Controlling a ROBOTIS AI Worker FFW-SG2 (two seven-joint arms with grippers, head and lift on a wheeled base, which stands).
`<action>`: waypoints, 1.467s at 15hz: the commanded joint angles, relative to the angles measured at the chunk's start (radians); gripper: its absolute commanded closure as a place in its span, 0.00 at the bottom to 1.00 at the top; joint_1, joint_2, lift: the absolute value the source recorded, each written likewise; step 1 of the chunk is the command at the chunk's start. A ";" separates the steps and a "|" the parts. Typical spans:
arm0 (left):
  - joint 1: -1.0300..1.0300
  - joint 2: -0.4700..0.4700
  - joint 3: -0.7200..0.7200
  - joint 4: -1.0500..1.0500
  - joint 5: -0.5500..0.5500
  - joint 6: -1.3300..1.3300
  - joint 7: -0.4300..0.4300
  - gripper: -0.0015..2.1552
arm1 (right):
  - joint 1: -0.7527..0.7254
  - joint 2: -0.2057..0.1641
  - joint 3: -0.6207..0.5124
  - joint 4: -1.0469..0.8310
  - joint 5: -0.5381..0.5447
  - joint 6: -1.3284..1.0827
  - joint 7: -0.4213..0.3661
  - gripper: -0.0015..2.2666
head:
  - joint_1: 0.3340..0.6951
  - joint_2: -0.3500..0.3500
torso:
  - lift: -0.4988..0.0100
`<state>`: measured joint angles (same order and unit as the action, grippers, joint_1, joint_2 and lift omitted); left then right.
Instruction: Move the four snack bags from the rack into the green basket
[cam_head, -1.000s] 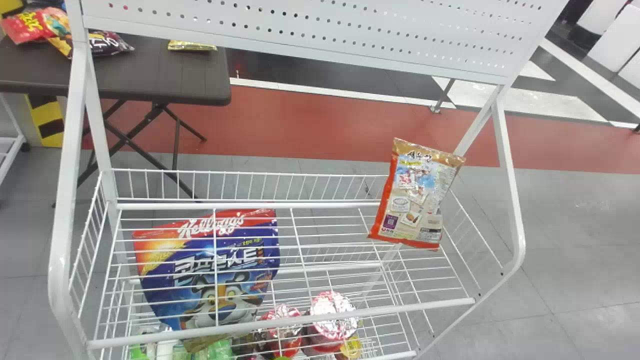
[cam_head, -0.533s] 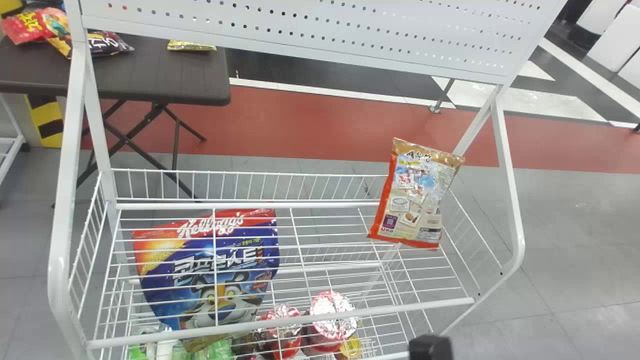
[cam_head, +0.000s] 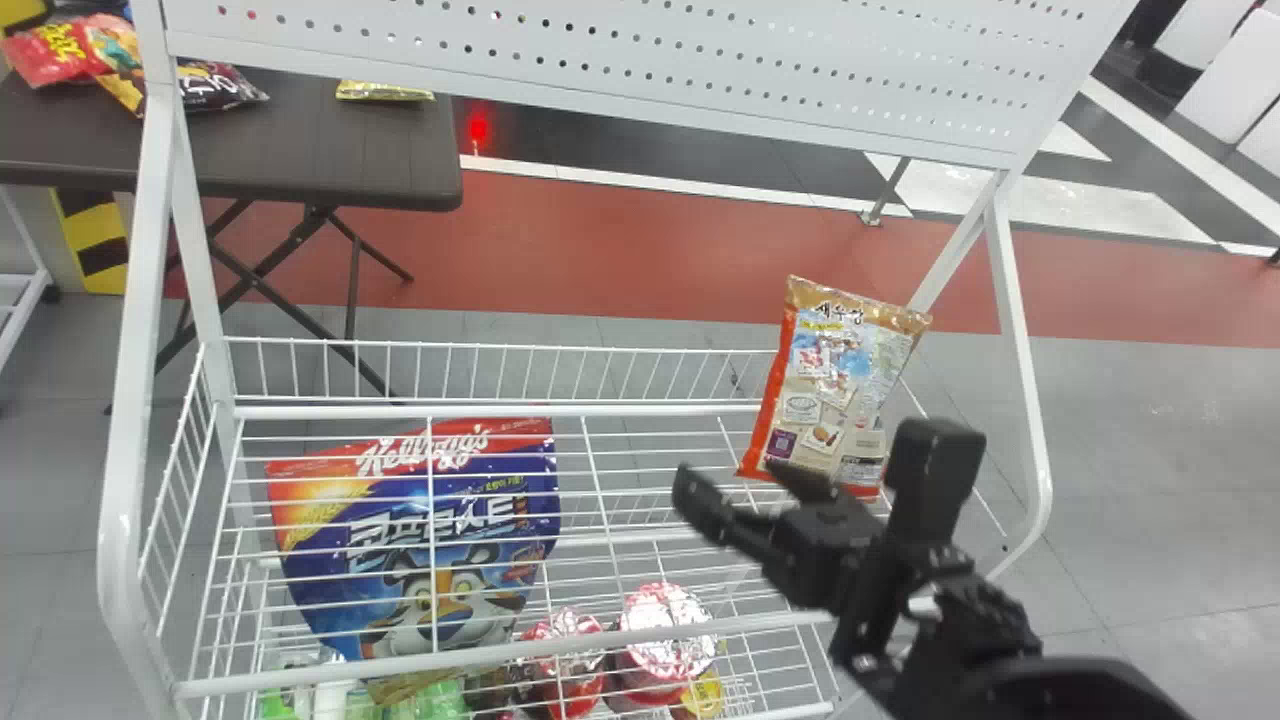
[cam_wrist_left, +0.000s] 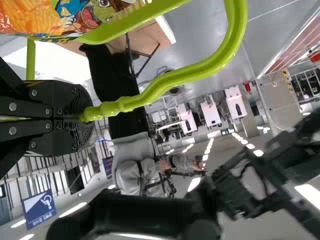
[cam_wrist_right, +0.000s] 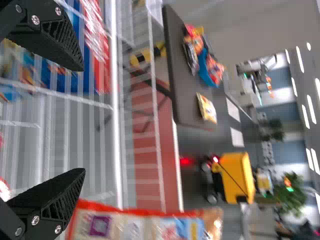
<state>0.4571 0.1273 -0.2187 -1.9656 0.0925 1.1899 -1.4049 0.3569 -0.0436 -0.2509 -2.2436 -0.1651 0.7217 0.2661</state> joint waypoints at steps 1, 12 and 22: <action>0.009 0.002 -0.001 -0.010 -0.002 0.000 0.000 0.74 | -0.108 0.002 -0.031 0.127 0.030 -0.072 -0.031 0.05 | 1.00 0.00 | 0.98; -0.001 0.002 -0.027 -0.012 -0.016 0.009 -0.008 0.73 | -0.240 -0.015 -0.105 0.414 0.127 -0.373 -0.235 0.05 | 1.00 0.00 | 0.98; -0.021 0.000 -0.047 -0.007 -0.031 0.034 -0.008 0.73 | -0.302 -0.041 -0.149 0.499 0.136 -0.244 -0.053 0.94 | 1.00 0.00 | 0.98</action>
<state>0.4364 0.1276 -0.2649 -1.9732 0.0619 1.2230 -1.4122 0.0338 -0.0866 -0.4011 -1.7161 -0.0233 0.5001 0.2106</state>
